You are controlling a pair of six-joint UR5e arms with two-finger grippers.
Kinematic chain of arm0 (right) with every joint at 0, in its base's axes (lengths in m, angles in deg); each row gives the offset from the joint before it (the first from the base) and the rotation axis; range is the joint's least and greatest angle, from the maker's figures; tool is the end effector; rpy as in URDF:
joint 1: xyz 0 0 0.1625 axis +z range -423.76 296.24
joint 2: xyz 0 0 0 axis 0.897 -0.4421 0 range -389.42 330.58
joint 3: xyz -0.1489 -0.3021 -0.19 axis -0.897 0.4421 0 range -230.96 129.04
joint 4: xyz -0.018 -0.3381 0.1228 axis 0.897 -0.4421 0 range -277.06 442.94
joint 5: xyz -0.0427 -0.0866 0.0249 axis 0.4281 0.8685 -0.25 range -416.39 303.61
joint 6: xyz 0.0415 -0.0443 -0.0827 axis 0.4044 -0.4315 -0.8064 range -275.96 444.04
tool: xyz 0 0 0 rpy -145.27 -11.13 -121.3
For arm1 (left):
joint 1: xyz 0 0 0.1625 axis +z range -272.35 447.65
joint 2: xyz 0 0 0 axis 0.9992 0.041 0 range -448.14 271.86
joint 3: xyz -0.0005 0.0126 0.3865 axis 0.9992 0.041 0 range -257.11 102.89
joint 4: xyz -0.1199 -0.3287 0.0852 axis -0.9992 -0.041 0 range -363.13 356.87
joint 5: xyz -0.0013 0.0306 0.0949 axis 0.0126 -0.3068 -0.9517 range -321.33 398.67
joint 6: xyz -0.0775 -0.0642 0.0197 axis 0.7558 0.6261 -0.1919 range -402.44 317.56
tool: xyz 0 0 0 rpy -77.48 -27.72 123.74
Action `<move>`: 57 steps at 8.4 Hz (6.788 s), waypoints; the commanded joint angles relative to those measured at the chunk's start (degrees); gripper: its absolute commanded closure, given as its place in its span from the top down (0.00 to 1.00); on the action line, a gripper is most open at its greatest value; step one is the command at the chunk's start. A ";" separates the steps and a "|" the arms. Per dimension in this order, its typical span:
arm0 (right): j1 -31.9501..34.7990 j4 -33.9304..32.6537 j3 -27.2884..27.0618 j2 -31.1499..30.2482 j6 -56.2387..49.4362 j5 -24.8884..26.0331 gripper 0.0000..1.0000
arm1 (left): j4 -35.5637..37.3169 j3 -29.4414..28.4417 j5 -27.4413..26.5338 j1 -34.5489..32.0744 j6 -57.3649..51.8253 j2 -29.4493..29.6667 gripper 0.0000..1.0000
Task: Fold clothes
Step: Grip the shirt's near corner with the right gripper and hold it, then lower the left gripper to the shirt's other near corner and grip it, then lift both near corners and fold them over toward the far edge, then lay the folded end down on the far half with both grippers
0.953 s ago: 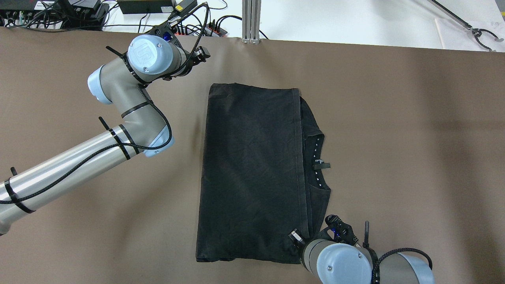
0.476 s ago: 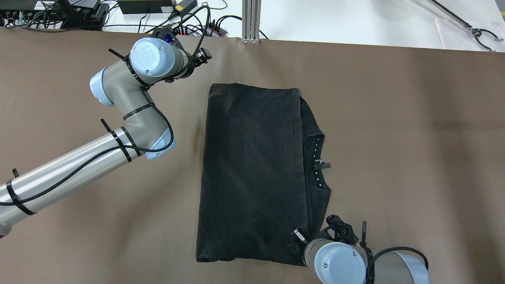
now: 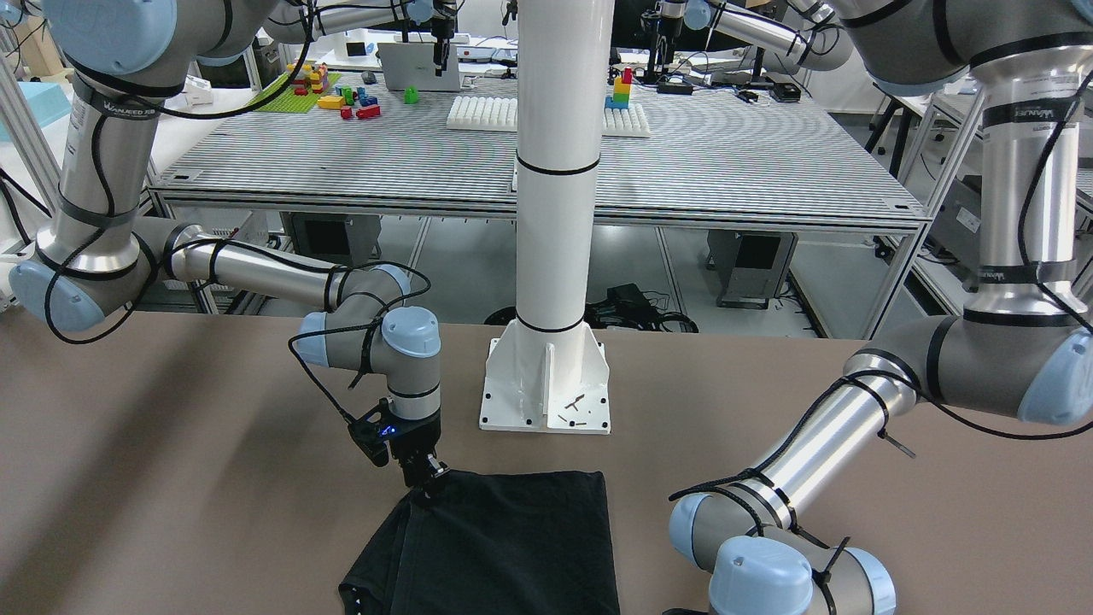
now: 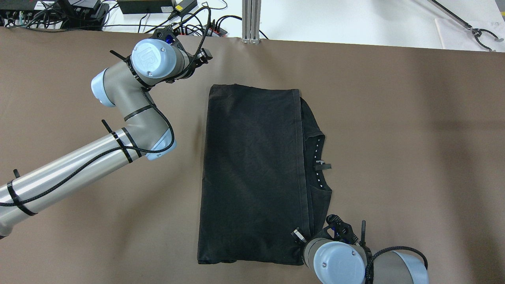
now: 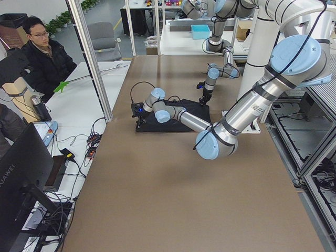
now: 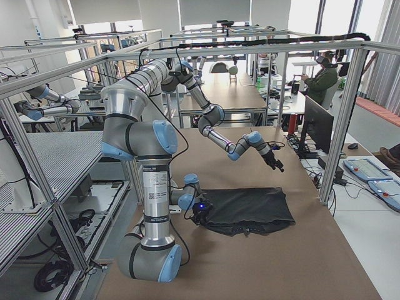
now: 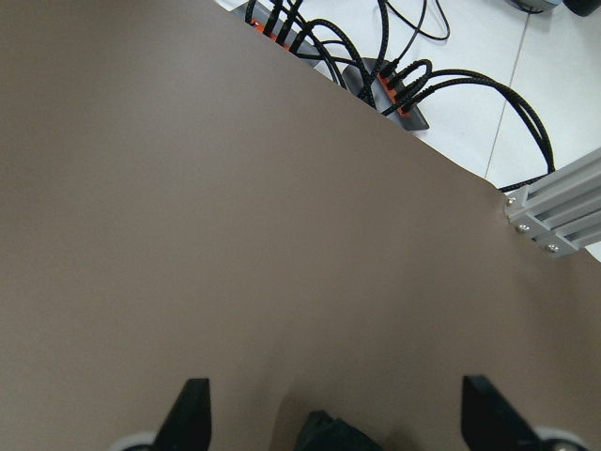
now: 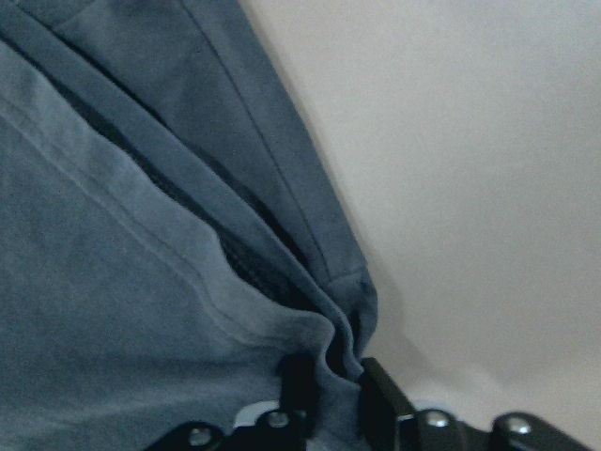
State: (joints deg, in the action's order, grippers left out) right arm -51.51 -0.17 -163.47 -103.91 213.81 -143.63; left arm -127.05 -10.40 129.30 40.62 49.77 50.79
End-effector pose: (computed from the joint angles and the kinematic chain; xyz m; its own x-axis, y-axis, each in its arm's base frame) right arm -0.4690 -0.2433 0.3311 0.3751 0.7353 0.5645 -0.6312 0.6486 -0.4254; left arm 0.4023 -0.6257 0.2378 0.3172 -0.3969 -0.8613 0.7379 0.6738 -0.0388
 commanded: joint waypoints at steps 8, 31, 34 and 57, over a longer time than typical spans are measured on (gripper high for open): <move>0.58 -4.51 -5.18 1.45 -0.31 -0.91 0.00 | 11.36 24.49 0.34 7.96 10.68 -10.56 0.94; 0.67 -4.34 -6.48 -0.13 -0.40 -0.91 0.00 | 15.11 50.76 -22.43 45.01 38.05 -31.43 0.00; 3.37 -4.51 -15.27 -2.42 -0.13 -1.52 0.00 | 16.52 63.25 -22.43 44.83 38.58 -33.20 0.00; 38.29 21.59 45.89 30.72 -38.35 -16.82 0.95 | -11.61 -4.51 5.60 0.36 10.54 3.09 0.94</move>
State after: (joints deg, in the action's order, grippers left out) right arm -13.31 21.41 -115.45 -71.38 179.83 -160.50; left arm -138.97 -18.19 133.88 40.76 63.28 53.19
